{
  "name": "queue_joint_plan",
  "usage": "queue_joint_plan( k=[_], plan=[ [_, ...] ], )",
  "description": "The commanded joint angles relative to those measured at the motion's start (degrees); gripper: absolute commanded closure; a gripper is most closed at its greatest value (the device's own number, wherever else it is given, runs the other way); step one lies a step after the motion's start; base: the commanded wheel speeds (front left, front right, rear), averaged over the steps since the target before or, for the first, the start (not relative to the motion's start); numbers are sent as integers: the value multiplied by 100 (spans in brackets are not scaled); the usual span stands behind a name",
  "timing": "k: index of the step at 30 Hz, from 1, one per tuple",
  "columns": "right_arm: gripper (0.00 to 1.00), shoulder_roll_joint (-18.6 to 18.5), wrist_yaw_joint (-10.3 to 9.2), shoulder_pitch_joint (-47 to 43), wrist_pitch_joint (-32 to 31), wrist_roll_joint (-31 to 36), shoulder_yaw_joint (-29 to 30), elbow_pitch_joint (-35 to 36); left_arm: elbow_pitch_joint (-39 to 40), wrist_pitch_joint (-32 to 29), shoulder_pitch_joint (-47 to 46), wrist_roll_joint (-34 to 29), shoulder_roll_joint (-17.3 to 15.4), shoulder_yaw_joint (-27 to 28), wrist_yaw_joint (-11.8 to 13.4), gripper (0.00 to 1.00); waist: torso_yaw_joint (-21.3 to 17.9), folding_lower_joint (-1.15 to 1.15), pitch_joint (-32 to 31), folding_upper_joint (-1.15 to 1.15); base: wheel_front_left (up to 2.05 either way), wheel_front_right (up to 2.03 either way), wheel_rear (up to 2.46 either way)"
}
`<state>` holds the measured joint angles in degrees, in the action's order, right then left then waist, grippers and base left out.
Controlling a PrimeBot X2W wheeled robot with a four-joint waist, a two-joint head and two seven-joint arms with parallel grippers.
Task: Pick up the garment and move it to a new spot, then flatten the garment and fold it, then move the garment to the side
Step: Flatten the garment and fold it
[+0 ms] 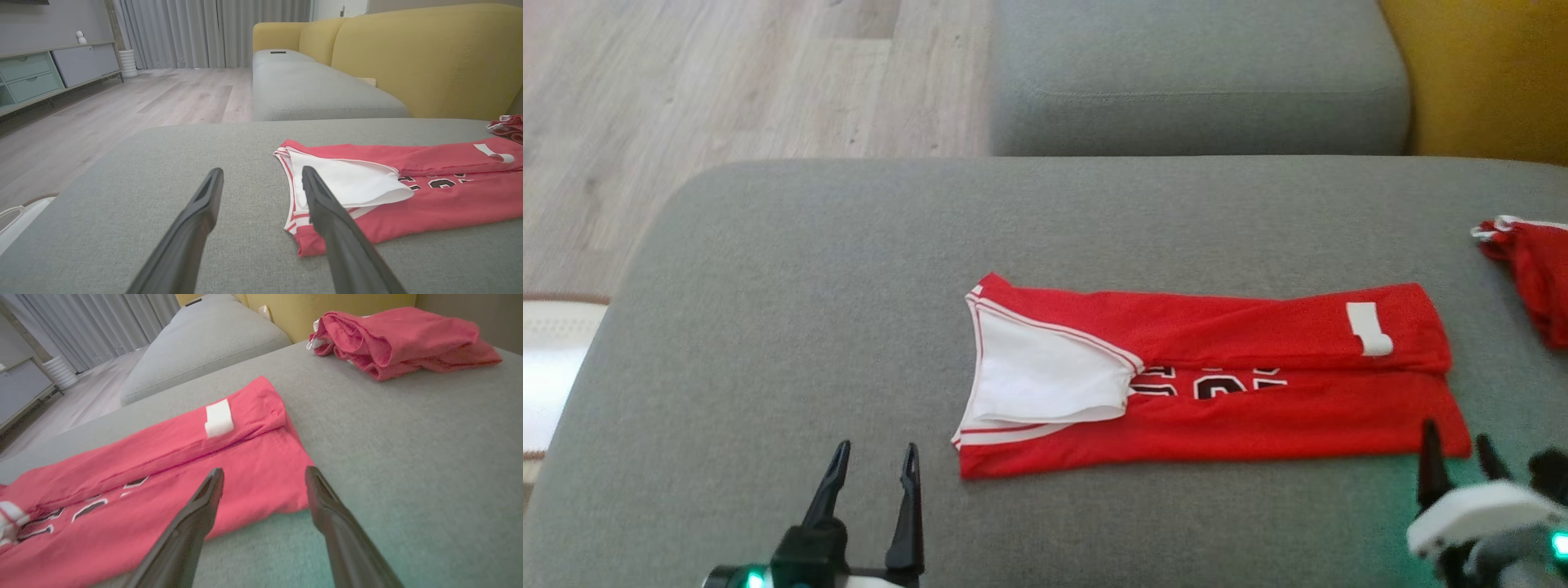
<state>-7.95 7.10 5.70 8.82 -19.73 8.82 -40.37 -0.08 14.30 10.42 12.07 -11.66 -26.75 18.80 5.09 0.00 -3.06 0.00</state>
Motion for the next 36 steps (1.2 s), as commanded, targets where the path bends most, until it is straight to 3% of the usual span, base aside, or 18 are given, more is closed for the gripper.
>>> queue_joint_plan(
  k=[1, 12, 28, 29, 31, 33, 34, 36],
  plan=[
    [0, -167, 39, 523, -72, 141, 45, 65, 173, 70, -161, -75, 77, 255, -36, 0, 94, 0, 74, 0, 0, 0, 0],
    [0, -635, 39, 1711, -960, 877, 1144, -866, 27, 70, -360, -334, 453, 314, -450, 0, 487, 0, 716, 0, 0, 0, 0],
    [0, -532, 39, 2228, -1197, 1501, 1688, -1714, -154, 70, -701, -579, 708, 503, -775, 0, 419, 0, 1018, 0, 0, 0, 0],
    [5, -514, 39, 2225, -1203, 1520, 1710, -1743, -159, 70, -700, -592, 716, 513, -789, 0, 405, 0, 1005, 0, 0, 0, 0],
    [44, -473, 39, 2230, -1214, 1531, 1730, -1791, -169, 70, -696, -613, 731, 525, -819, 0, 376, 0, 983, 0, 0, 0, 0],
    [89, -447, 39, 2233, -1217, 1524, 1735, -1836, -174, 70, -696, -631, 747, 530, -850, 0, 360, 0, 965, 0, 0, 0, 0],
    [100, -441, 39, 2233, -1215, 1524, 1733, -1854, -178, 70, -695, -638, 754, 531, -865, 0, 357, 0, 957, 0, 0, 0, 0],
    [100, -428, 39, 2239, -1208, 1513, 1707, -1882, -180, 70, -701, -650, 767, 541, -891, 0, 355, 0, 947, 0, 0, 0, 0]
  ],
)
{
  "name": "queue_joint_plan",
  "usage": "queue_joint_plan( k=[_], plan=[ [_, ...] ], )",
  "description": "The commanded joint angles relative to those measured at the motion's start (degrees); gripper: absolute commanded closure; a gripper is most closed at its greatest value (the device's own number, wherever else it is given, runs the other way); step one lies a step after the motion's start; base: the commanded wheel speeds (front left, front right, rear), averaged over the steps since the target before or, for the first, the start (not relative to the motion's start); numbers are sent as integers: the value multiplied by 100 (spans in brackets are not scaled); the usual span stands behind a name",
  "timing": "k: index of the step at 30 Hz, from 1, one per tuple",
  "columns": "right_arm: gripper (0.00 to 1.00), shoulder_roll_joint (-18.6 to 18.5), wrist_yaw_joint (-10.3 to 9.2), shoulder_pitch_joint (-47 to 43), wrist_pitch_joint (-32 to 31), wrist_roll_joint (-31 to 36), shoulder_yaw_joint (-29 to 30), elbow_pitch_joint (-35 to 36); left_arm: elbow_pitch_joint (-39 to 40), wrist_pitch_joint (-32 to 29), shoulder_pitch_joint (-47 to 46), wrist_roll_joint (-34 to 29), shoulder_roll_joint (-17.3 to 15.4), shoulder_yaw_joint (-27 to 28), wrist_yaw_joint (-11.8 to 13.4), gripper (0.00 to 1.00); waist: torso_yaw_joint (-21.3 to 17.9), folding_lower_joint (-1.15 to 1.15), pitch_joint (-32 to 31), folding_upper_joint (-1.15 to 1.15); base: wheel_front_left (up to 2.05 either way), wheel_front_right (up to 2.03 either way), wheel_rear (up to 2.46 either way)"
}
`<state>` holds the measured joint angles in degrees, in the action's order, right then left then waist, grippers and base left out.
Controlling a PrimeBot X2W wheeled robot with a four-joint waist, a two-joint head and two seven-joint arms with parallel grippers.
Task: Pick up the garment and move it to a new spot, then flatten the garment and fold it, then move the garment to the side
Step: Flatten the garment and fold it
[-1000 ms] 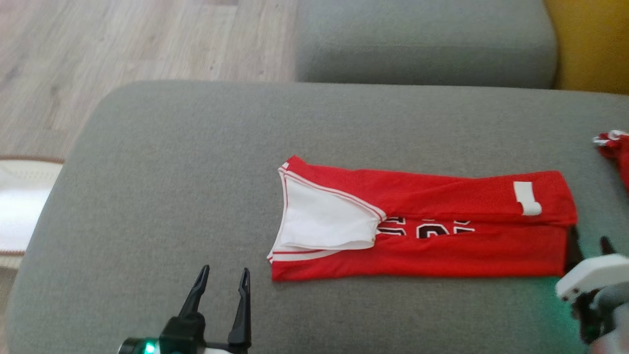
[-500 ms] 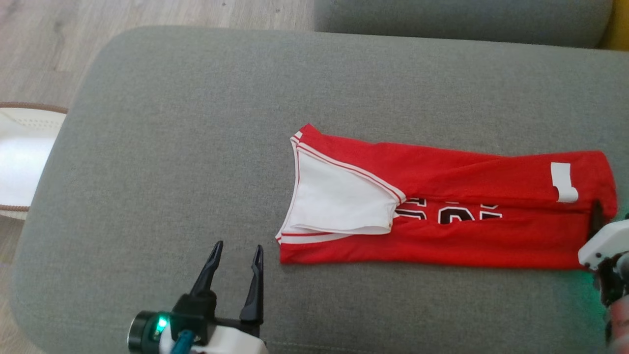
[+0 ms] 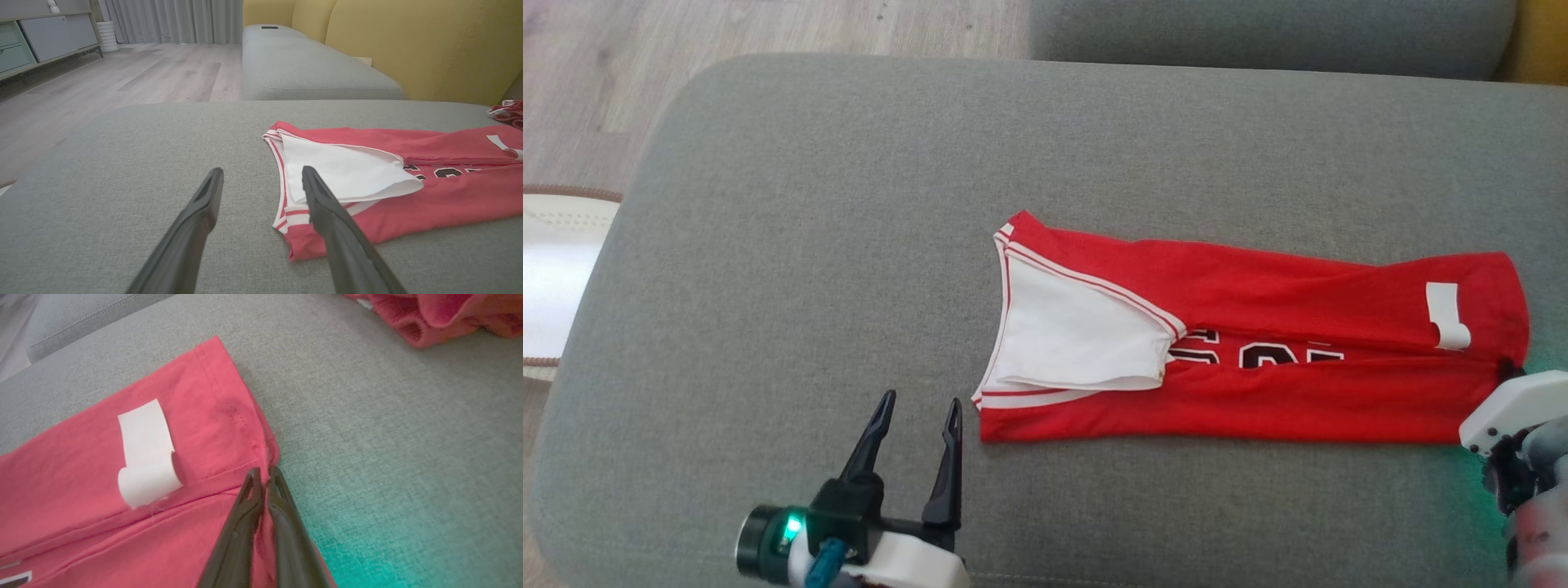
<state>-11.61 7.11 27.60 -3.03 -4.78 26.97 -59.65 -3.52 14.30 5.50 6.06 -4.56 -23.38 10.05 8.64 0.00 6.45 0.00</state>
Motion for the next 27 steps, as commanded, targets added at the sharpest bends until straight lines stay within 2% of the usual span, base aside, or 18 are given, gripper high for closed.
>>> queue_joint_plan(
  k=[1, 6, 17, 21, 27],
  plan=[
    [100, -63, 37, 53, 23, 9, -126, 57, 166, 70, -213, -54, 63, 215, -24, 0, 0, 0, -3, 0, 0, 0, 0],
    [100, -209, 37, 73, 296, 85, -264, 158, 167, 70, -221, -78, 84, 285, -58, 0, -9, 0, -6, 0, 0, 0, 0],
    [100, -857, 37, 130, 425, 135, -442, 471, 128, 70, -168, -127, 106, 403, -157, 0, -150, 0, -245, 0, 0, 0, 0],
    [100, -580, 37, 139, 433, -171, -814, 945, 95, 70, -88, -125, 112, 473, -191, 0, -209, 0, -419, 0, 0, 0, 0],
    [100, -82, 37, -82, 293, -500, -1244, 1921, 75, 70, -13, -145, 118, 498, -253, 0, -73, 0, -616, 0, 0, 0, 0]
  ],
)
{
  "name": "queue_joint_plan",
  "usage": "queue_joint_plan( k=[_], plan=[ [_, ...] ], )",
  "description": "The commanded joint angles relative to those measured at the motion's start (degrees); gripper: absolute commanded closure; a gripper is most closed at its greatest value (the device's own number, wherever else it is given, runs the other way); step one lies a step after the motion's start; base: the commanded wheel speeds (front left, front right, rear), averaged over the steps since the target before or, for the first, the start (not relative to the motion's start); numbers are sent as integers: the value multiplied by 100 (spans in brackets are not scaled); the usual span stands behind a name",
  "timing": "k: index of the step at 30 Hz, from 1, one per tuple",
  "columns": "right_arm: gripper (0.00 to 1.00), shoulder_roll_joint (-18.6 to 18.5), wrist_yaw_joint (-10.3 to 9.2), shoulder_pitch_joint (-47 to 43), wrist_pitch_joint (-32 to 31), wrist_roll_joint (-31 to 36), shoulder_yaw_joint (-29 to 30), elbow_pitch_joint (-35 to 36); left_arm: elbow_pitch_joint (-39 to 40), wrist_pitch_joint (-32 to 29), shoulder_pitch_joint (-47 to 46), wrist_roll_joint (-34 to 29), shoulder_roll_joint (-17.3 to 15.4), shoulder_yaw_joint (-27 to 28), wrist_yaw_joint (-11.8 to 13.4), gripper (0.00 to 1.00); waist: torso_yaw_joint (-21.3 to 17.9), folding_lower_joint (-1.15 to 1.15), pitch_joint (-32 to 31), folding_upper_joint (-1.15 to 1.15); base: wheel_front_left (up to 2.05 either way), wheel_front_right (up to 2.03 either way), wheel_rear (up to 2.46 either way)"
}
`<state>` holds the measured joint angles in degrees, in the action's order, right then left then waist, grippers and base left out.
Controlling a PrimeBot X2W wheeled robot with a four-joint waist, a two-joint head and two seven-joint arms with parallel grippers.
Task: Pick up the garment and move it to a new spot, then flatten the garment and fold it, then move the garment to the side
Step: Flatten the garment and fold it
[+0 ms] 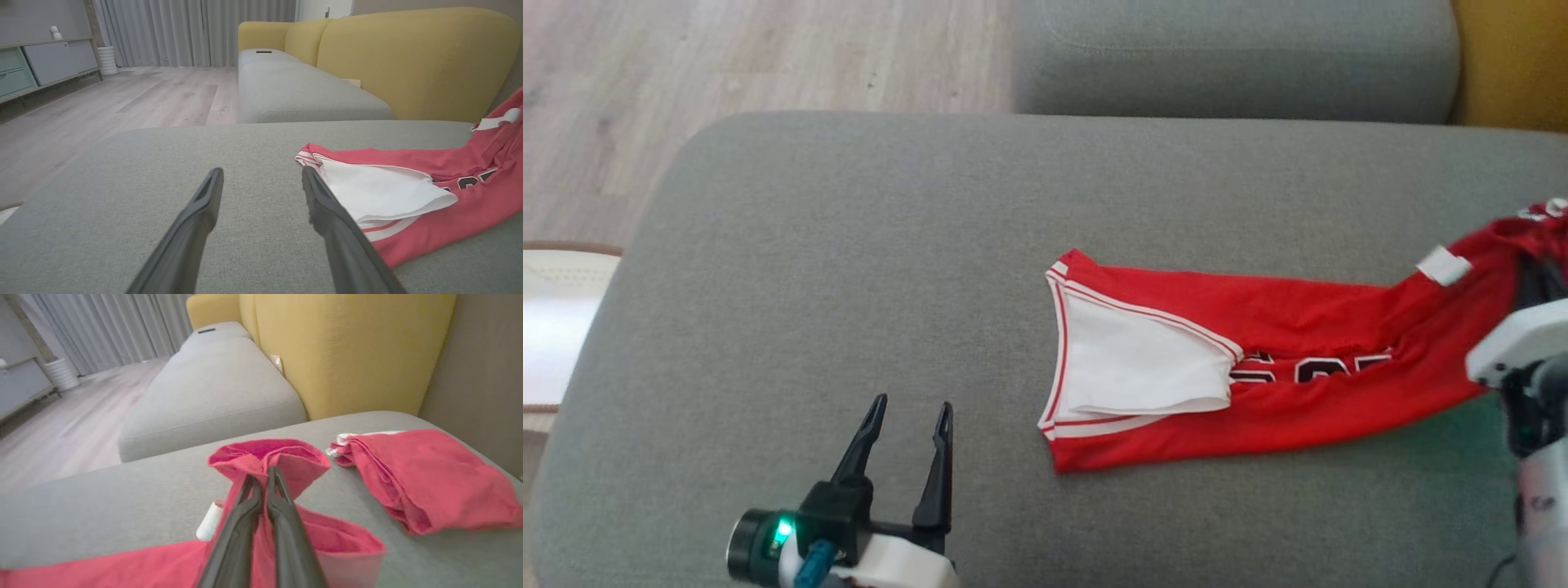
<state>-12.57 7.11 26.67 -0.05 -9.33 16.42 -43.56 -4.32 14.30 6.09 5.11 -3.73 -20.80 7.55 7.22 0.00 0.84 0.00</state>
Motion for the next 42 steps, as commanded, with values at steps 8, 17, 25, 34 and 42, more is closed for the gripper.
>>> queue_joint_plan(
  k=[8, 17, 25, 34, 42],
  plan=[
    [100, 691, 37, -606, -352, -269, -700, 1765, 112, 70, 34, -67, 34, 280, -74, 0, 510, 0, -238, 0, 0, 0, 0],
    [100, 965, 37, -1164, -759, -776, -1462, 2769, 57, 70, 91, -85, 40, 269, -165, 0, 1143, 0, -305, 0, 0, 0, 0],
    [100, 968, 37, -1182, -730, -1221, -2210, 2322, 4, 70, 75, -94, 50, 240, -200, 0, 1577, 0, -330, 0, 0, 0, 0],
    [66, 969, 37, -780, -528, -1640, -2714, 1350, -16, 70, -30, -96, 62, 207, -200, 0, 1721, 0, -164, 0, 0, 0, 0],
    [0, 969, 37, -569, -45, -2696, -3404, 1115, -126, 70, 49, -84, 66, 211, -157, 0, 1446, 0, -427, 0, 0, 0, 0]
  ],
)
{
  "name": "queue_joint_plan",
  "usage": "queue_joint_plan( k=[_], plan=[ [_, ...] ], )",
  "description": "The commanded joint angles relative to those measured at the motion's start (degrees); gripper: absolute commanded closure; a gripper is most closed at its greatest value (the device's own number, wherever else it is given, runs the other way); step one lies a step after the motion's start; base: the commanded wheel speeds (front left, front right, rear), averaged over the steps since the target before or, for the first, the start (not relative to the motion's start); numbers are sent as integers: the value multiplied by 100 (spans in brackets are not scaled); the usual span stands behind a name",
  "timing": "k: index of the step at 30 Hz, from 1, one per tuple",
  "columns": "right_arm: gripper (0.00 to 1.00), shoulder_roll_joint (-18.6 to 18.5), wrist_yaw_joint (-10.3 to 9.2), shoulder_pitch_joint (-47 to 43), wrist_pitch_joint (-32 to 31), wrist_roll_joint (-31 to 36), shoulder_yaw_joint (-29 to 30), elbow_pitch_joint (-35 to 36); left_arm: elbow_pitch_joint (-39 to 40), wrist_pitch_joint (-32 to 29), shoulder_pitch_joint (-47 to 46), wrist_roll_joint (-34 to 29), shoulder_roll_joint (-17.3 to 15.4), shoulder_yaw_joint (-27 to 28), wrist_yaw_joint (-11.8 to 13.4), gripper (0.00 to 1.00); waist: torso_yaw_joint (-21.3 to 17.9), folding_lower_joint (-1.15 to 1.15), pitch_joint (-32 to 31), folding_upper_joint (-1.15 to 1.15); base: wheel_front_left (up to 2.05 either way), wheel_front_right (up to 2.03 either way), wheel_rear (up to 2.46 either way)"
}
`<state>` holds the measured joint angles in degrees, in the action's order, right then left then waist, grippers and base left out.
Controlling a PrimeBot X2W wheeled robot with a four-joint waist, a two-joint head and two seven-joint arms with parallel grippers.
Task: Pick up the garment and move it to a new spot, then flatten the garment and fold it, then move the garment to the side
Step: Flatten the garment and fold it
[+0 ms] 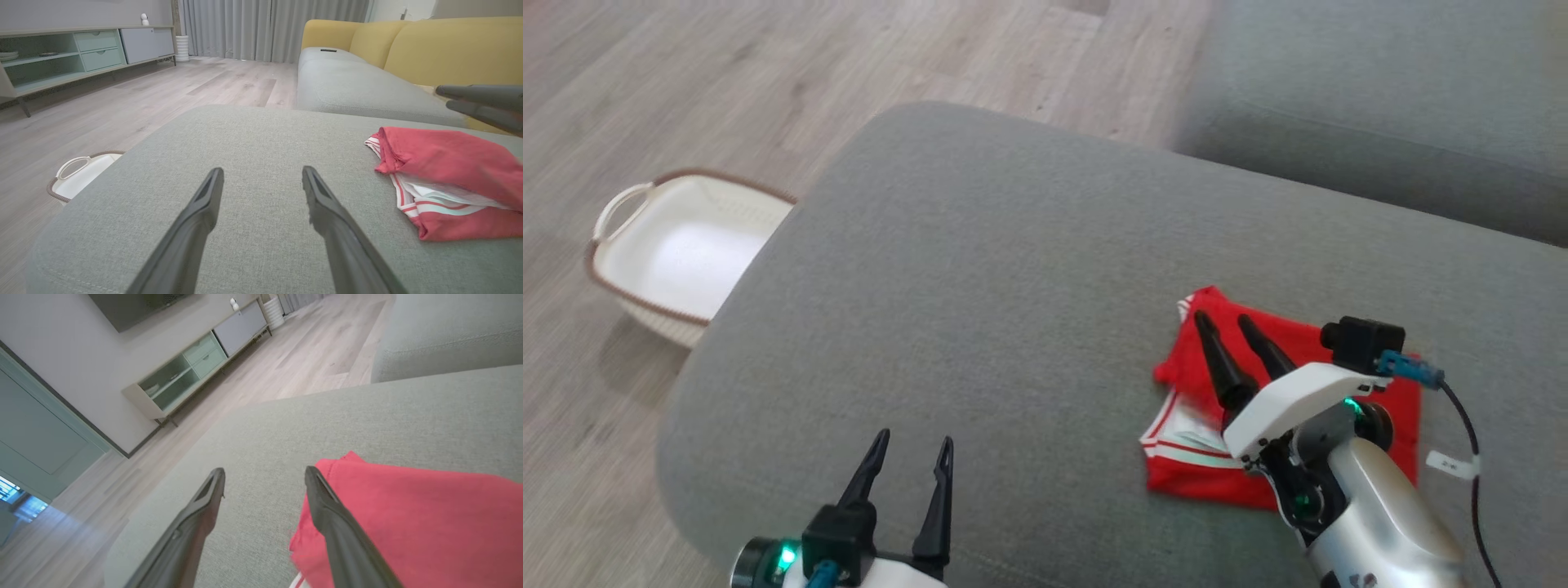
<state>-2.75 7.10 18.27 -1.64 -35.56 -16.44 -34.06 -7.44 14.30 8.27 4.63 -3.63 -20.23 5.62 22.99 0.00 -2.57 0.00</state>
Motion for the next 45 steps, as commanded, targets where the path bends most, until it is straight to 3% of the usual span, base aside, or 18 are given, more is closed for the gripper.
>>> queue_joint_plan(
  k=[1, 14, 25, 33, 45],
  plan=[
    [0, -13, 39, 293, 172, -123, -140, 165, 192, 70, -157, -38, 53, 169, 38, 0, -196, 0, -111, 0, 0, 0, 0],
    [0, -26, 39, -40, 560, 227, 445, 70, 281, 70, 15, 95, 37, 421, 87, 0, -1054, 0, -293, 0, 0, 0, 0],
    [0, -417, 39, -884, 1304, 689, 653, 593, 402, 70, 98, 312, 63, 684, 267, 0, -1736, 0, -263, 0, 0, 0, 0],
    [0, -783, 39, -1520, 1654, 1066, 338, 1147, 441, 70, 223, 314, 69, 825, 278, 0, -1962, 0, -414, 0, 0, 0, 0],
    [0, -498, 39, -2520, 1663, 1958, 745, 1957, 638, 70, 861, 163, 72, 1037, 156, 0, -2043, 0, -768, 0, 0, 0, 0]
  ],
)
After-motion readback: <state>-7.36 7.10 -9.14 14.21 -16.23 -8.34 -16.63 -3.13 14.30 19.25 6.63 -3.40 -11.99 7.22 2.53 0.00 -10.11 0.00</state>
